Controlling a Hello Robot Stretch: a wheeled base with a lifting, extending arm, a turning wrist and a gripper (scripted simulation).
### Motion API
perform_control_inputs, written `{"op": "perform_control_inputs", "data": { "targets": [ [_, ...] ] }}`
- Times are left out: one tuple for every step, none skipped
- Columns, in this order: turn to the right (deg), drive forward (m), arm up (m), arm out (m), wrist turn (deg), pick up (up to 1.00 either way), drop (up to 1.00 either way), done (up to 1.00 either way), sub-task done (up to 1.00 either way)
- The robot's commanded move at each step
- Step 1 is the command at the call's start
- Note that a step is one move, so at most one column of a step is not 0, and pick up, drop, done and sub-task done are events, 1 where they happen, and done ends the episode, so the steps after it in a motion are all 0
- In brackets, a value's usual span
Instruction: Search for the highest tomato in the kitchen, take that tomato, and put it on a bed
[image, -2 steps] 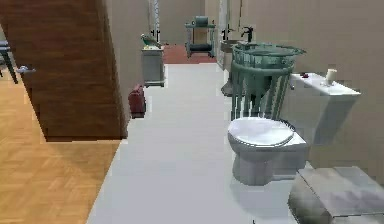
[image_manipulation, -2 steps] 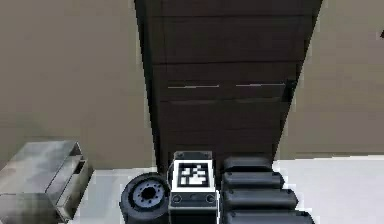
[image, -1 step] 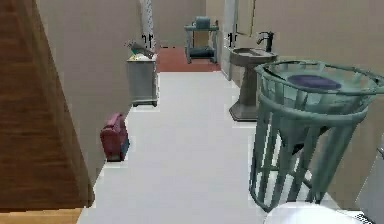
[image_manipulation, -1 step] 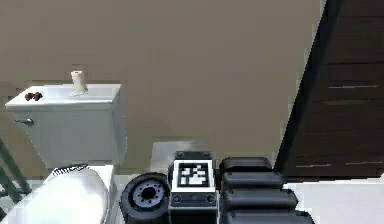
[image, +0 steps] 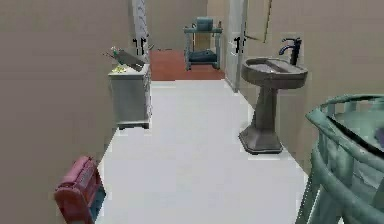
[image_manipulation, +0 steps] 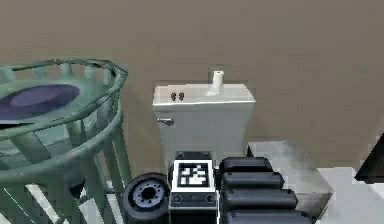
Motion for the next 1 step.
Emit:
{"op": "perform_control_inputs", "data": {
  "targets": [
    [0.0, 1.0, 0.0, 0.0, 0.0, 0.0, 0.0, 0.0, 0.0]
  ]
}}
